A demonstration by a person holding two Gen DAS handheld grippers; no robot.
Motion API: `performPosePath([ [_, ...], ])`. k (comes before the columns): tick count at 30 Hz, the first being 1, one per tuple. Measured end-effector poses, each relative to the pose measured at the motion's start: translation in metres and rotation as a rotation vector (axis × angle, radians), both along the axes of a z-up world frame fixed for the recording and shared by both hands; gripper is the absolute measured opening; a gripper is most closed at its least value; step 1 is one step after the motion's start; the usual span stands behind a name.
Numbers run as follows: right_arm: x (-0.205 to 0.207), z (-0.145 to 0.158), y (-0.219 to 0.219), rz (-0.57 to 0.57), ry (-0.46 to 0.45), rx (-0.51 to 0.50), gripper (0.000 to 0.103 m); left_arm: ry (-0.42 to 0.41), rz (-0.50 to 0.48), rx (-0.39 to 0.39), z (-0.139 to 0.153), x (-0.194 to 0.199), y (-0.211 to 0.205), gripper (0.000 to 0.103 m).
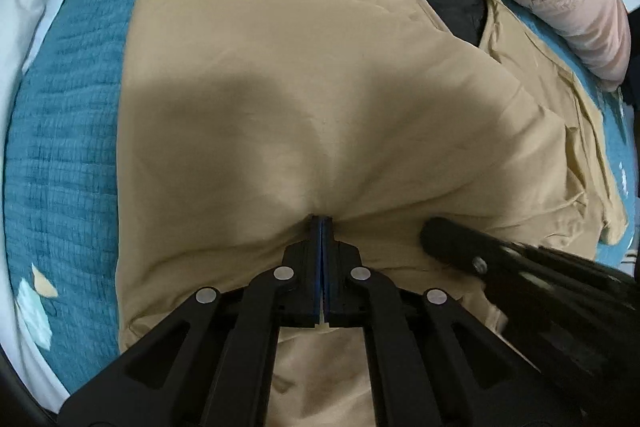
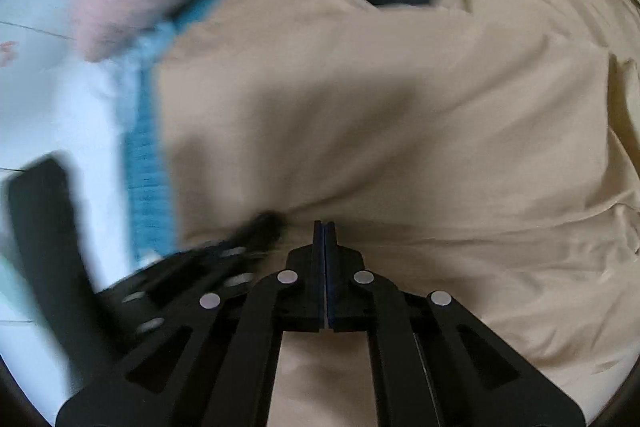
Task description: Fold large clothes
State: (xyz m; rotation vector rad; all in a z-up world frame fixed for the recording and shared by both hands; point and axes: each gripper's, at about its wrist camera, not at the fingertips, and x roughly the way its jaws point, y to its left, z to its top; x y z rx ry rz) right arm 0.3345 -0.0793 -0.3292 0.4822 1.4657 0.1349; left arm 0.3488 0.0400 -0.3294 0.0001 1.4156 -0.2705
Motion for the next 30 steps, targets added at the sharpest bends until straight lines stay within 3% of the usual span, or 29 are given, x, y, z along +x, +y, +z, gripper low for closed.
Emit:
performPosePath([
  [3, -0.007, -0.007, -0.013, -0.026, 0.009, 0.072, 0.0, 0.005, -0.008, -0.009, 0.003, -0.002, 0.002, 0.0],
  [7, -0.019, 0.007, -0.045, -0.051, -0.019, -0.003, 0.0, -0.011, 0.01, 0.049, 0.012, -0.003, 0.017, 0.0],
  [9, -0.025, 0.015, -0.067, -0.066, -0.031, -0.097, 0.0, -0.021, 0.023, 0.084, 0.015, -0.001, 0.027, 0.0],
  [11, -0.027, 0.019, -0.089, -0.089, -0.036, -0.29, 0.0, -0.024, 0.053, 0.119, 0.016, -0.001, 0.041, 0.0],
  [15, -0.029, 0.004, -0.13, -0.194, 0.004, -0.162, 0.0, 0.008, 0.102, 0.039, 0.005, 0.004, 0.055, 0.0],
  [19, -0.028, 0.009, -0.121, -0.184, 0.014, -0.194, 0.0, -0.012, 0.079, 0.073, 0.013, 0.003, 0.044, 0.0],
  [20, -0.028, 0.015, -0.119, -0.189, 0.006, -0.183, 0.0, -0.026, 0.06, 0.046, 0.021, 0.001, 0.04, 0.0],
  [26, -0.009, 0.075, -0.075, -0.073, -0.16, -0.118, 0.0, -0.103, 0.043, -0.018, 0.057, 0.013, 0.034, 0.0],
  [30, 0.025, 0.082, -0.036, -0.001, -0.196, -0.11, 0.0, -0.123, 0.03, -0.019, 0.065, 0.037, 0.011, 0.0],
])
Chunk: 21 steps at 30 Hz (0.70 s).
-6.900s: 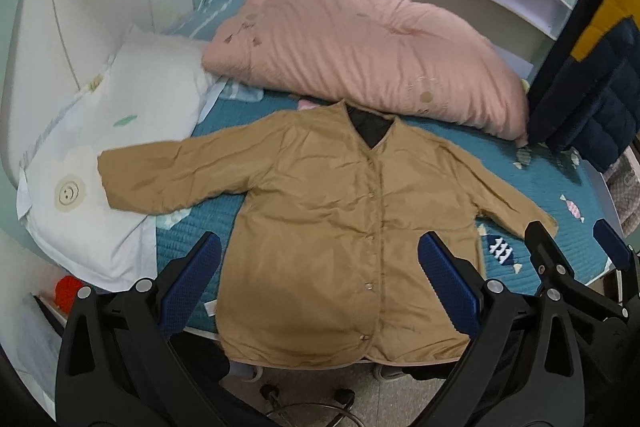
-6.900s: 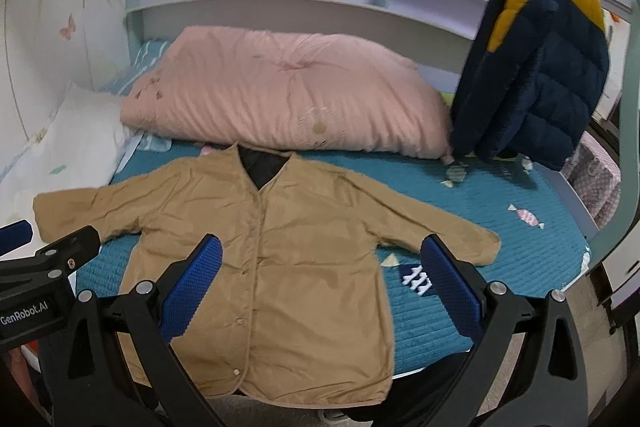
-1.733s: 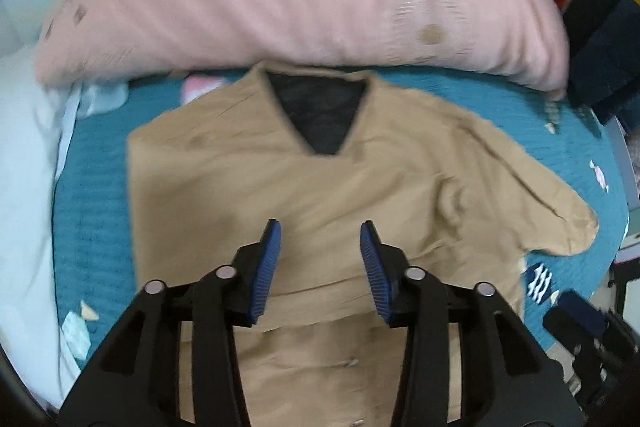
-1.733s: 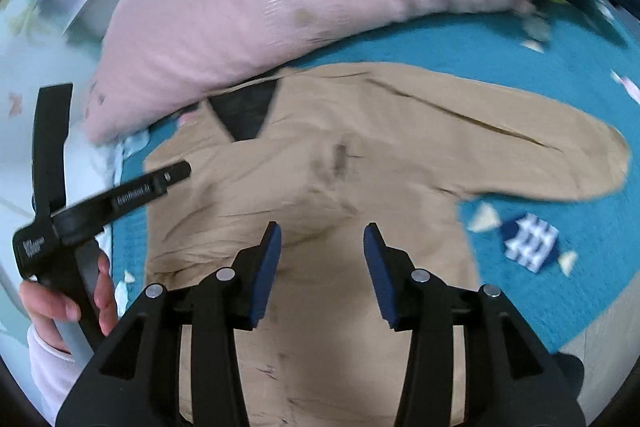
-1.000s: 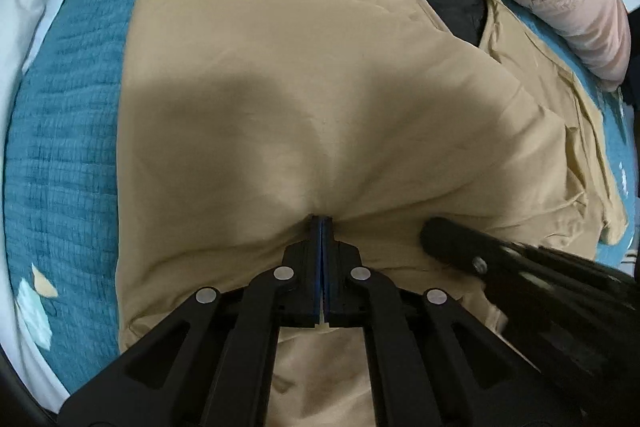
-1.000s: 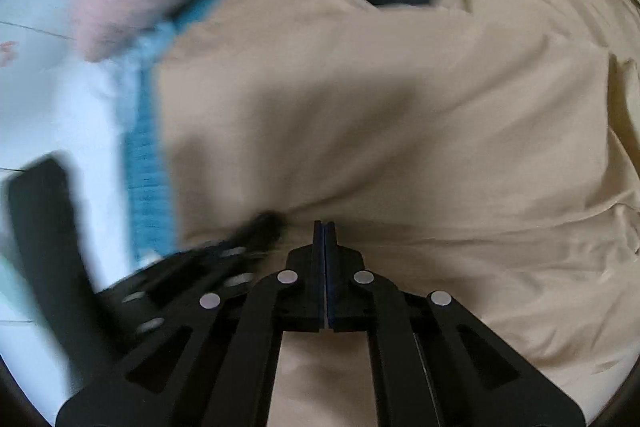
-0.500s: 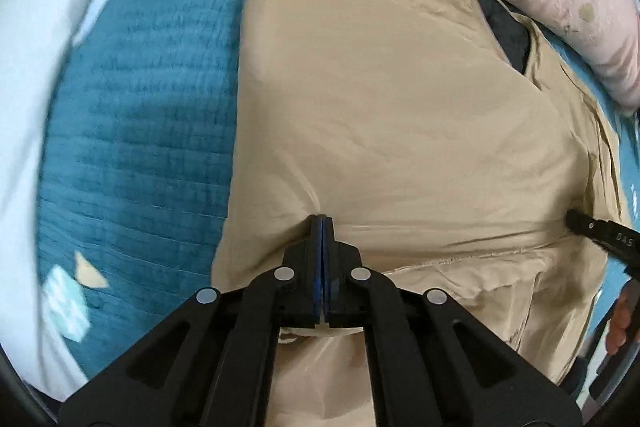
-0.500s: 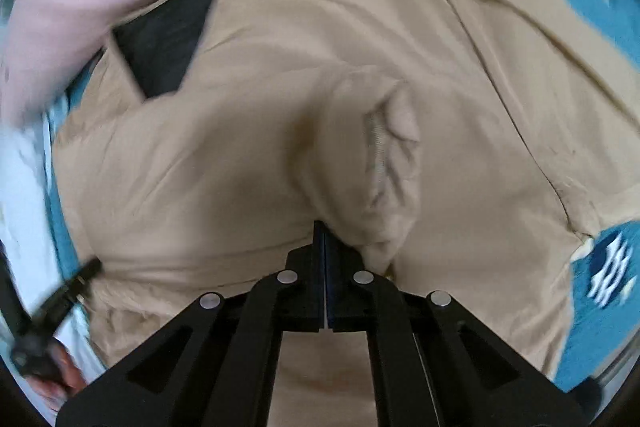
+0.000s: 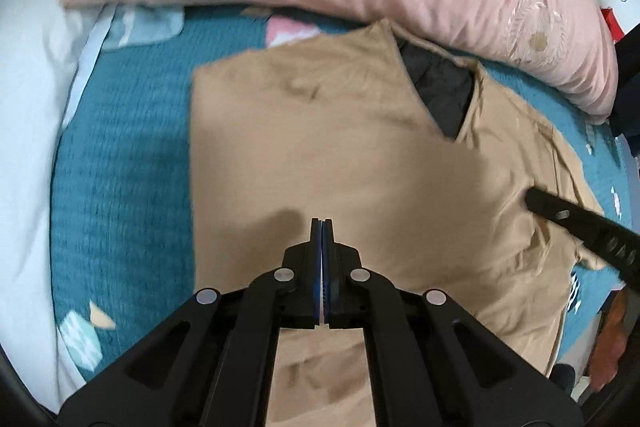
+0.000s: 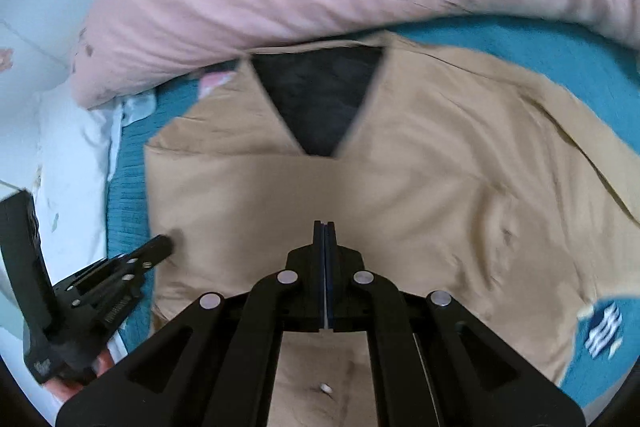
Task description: Fold large clothes
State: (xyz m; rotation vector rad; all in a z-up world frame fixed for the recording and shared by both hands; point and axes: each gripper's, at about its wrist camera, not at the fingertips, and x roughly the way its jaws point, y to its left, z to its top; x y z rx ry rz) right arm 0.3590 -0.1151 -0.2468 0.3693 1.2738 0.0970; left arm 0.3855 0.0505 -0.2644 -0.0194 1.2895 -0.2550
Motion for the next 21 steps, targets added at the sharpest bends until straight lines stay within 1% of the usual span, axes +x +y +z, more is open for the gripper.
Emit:
performPosePath([
  [2, 0.013, -0.007, 0.007, 0.022, 0.005, 0.035, 0.0, -0.008, -0.01, -0.014, 0.002, 0.005, -0.013, 0.0],
  [4, 0.023, -0.019, 0.015, 0.03, 0.024, 0.032, 0.0, -0.006, -0.005, -0.006, -0.006, 0.02, -0.016, 0.0],
  [7, 0.035, -0.04, 0.022, 0.037, 0.061, 0.069, 0.001, 0.016, 0.002, -0.004, -0.021, 0.032, -0.018, 0.0],
  [9, 0.043, -0.055, 0.025, 0.033, 0.077, 0.059, 0.001, 0.032, 0.017, 0.005, -0.037, 0.041, -0.017, 0.0],
  [10, 0.044, -0.059, 0.021, 0.028, 0.092, 0.048, 0.001, 0.055, 0.026, 0.005, -0.047, 0.045, -0.014, 0.0],
  [11, 0.045, -0.069, 0.018, 0.023, 0.12, 0.038, 0.0, 0.083, 0.033, 0.006, -0.059, 0.048, -0.011, 0.0],
  [12, 0.045, -0.075, 0.015, 0.02, 0.131, 0.047, 0.0, 0.086, 0.031, -0.005, -0.062, 0.048, -0.009, 0.0],
  [13, 0.044, -0.08, 0.009, 0.02, 0.131, 0.066, 0.0, 0.07, 0.022, -0.017, -0.061, 0.046, -0.007, 0.0],
  [14, 0.042, -0.079, 0.004, 0.021, 0.123, 0.071, 0.0, 0.058, 0.015, -0.01, -0.059, 0.044, -0.006, 0.0],
  [15, 0.04, -0.077, -0.002, 0.023, 0.112, 0.066, 0.0, 0.037, 0.011, 0.026, -0.055, 0.041, -0.003, 0.0],
  [16, 0.037, -0.074, -0.008, 0.027, 0.094, 0.052, 0.0, 0.021, 0.015, 0.056, -0.052, 0.039, 0.0, 0.0],
  [18, 0.029, -0.068, -0.026, 0.023, 0.057, 0.032, 0.0, 0.0, 0.026, 0.089, -0.048, 0.035, 0.008, 0.0],
  [19, 0.025, -0.066, -0.035, -0.004, 0.055, -0.017, 0.0, -0.009, 0.028, 0.108, -0.046, 0.033, 0.012, 0.0],
  [20, 0.02, -0.064, -0.046, -0.039, 0.05, -0.129, 0.0, -0.023, 0.037, 0.144, -0.045, 0.033, 0.016, 0.0],
  [21, 0.018, -0.064, -0.056, -0.055, 0.048, -0.168, 0.0, -0.028, 0.045, 0.156, -0.045, 0.033, 0.02, 0.0],
])
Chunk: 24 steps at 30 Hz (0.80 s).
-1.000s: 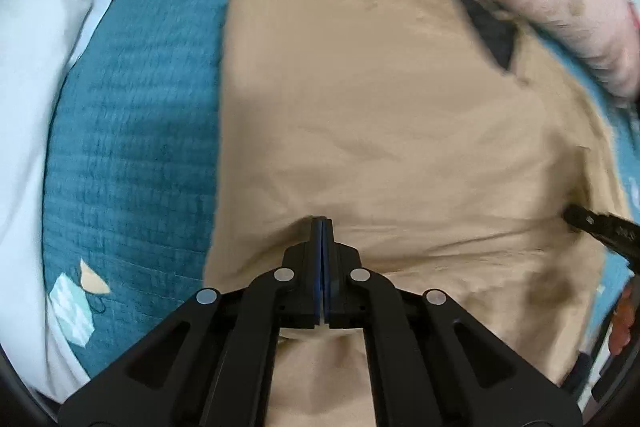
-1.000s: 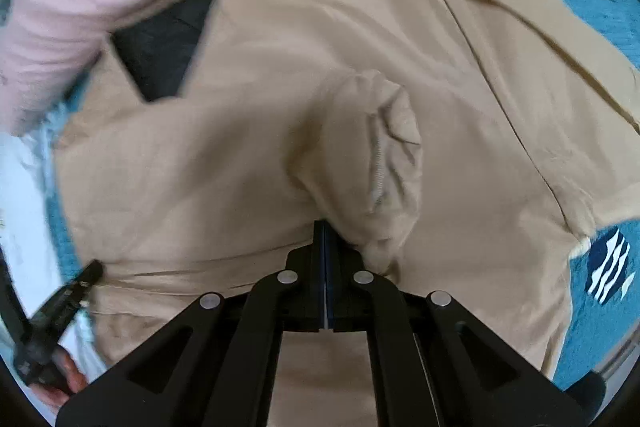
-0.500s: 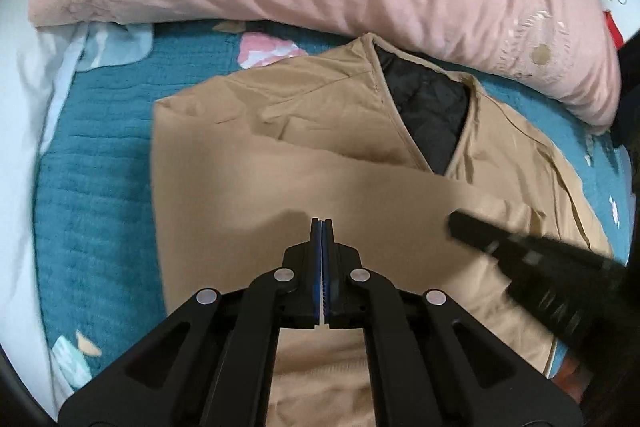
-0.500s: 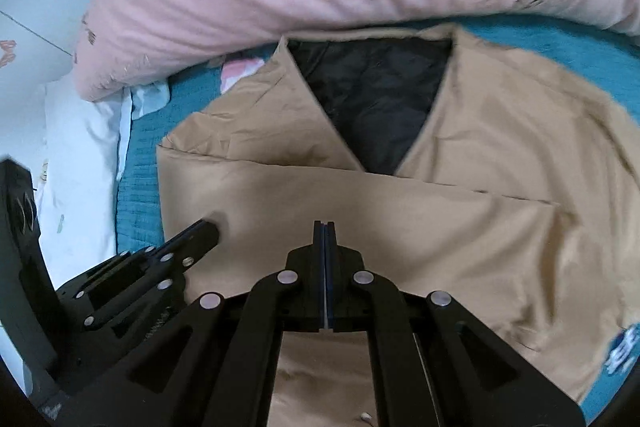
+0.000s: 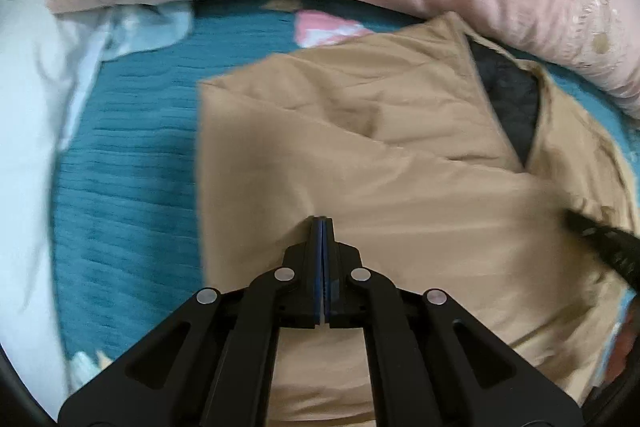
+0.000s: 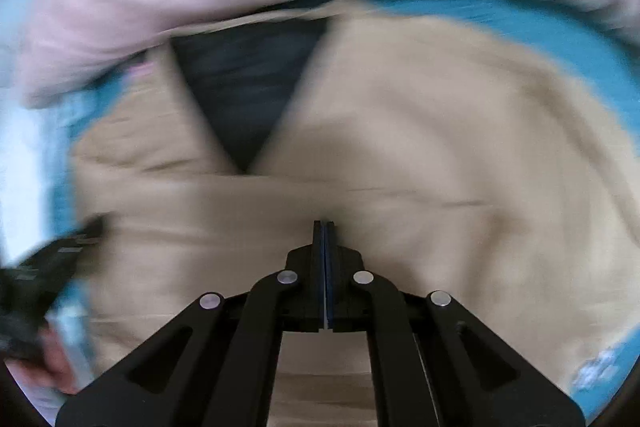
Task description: Fold large clothes
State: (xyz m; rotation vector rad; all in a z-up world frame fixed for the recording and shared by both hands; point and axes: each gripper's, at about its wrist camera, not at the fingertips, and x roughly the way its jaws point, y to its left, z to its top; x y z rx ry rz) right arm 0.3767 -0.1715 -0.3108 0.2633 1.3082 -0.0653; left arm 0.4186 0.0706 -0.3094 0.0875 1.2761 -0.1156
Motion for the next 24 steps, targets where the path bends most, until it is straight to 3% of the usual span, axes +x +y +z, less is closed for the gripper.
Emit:
performPosePath([
  [5, -0.008, -0.016, -0.047, -0.099, 0.024, 0.066, 0.0, -0.023, 0.008, 0.051, -0.004, 0.006, 0.009, 0.0],
  [12, -0.004, -0.026, -0.037, -0.086, -0.006, 0.031, 0.0, -0.04, 0.006, 0.062, -0.019, 0.01, 0.002, 0.002],
  [17, -0.01, -0.028, -0.042, -0.09, -0.021, 0.064, 0.0, -0.052, 0.012, 0.044, -0.02, 0.007, 0.008, 0.002],
  [23, -0.017, -0.01, -0.053, -0.117, 0.006, 0.088, 0.002, -0.098, -0.012, 0.091, -0.014, -0.013, 0.001, 0.003],
  [24, -0.02, -0.001, -0.051, -0.11, -0.002, 0.099, 0.006, -0.105, -0.007, 0.096, -0.007, -0.017, 0.0, 0.008],
])
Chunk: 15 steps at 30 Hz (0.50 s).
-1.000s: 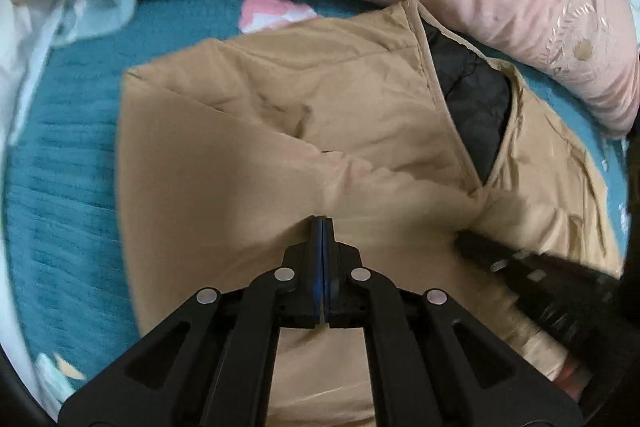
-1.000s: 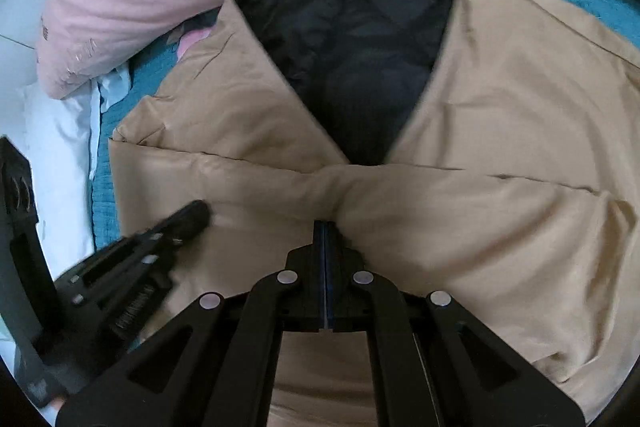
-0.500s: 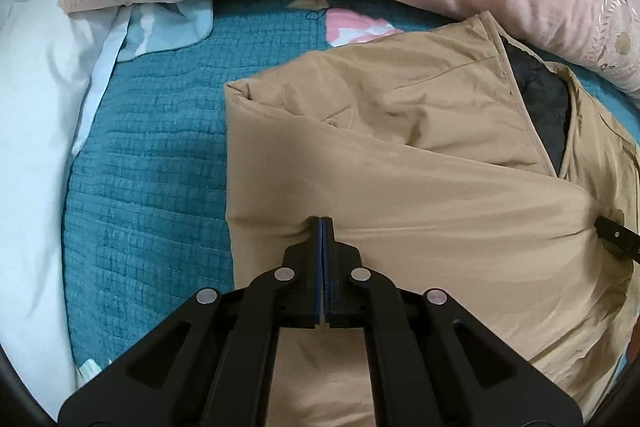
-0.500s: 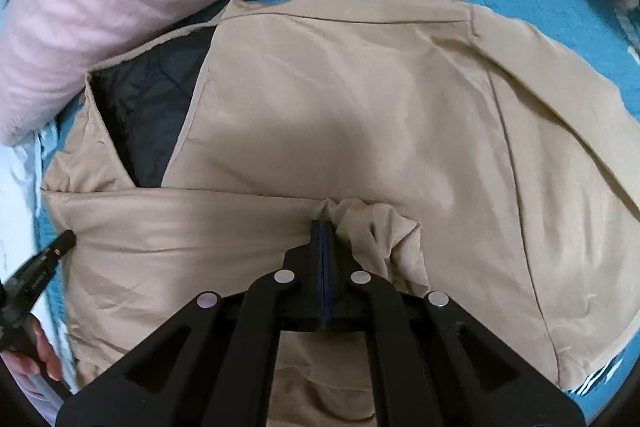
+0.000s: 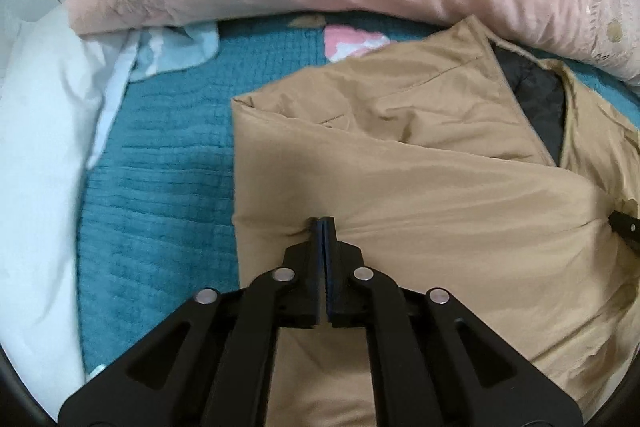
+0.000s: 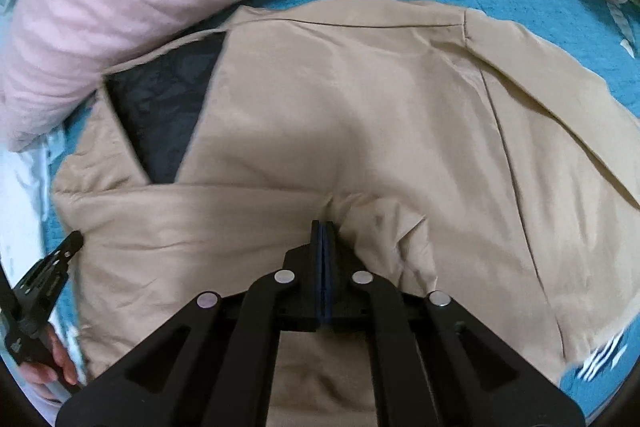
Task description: Fold large clothes
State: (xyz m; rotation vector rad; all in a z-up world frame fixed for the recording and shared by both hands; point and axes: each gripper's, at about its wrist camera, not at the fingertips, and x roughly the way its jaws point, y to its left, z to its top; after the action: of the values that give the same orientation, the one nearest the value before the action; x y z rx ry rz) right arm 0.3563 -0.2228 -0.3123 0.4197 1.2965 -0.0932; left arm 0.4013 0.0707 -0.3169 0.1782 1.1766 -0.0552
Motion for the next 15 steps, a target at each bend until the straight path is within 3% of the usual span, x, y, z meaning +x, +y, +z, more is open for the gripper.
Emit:
performPosePath([
  [3, -0.017, 0.032, 0.007, 0.036, -0.059, -0.03, 0.006, -0.031, -0.007, 0.011, 0.025, -0.01, -0.001, 0.032],
  [5, -0.032, 0.054, 0.011, 0.052, -0.101, -0.033, 0.014, -0.072, -0.01, 0.003, 0.045, -0.024, -0.005, 0.041],
  [7, -0.049, 0.078, 0.015, 0.047, -0.149, -0.048, 0.05, -0.091, -0.02, -0.01, 0.066, -0.032, -0.011, 0.049],
  [9, -0.067, 0.099, 0.018, 0.016, -0.207, -0.081, 0.064, -0.114, -0.048, -0.014, 0.088, -0.048, -0.022, 0.05],
  [13, -0.108, 0.137, 0.024, -0.003, -0.275, -0.185, 0.064, -0.173, -0.095, -0.025, 0.128, -0.08, -0.048, 0.063],
  [15, -0.127, 0.154, 0.029, -0.015, -0.321, -0.203, 0.067, -0.207, -0.117, -0.038, 0.15, -0.1, -0.06, 0.064],
])
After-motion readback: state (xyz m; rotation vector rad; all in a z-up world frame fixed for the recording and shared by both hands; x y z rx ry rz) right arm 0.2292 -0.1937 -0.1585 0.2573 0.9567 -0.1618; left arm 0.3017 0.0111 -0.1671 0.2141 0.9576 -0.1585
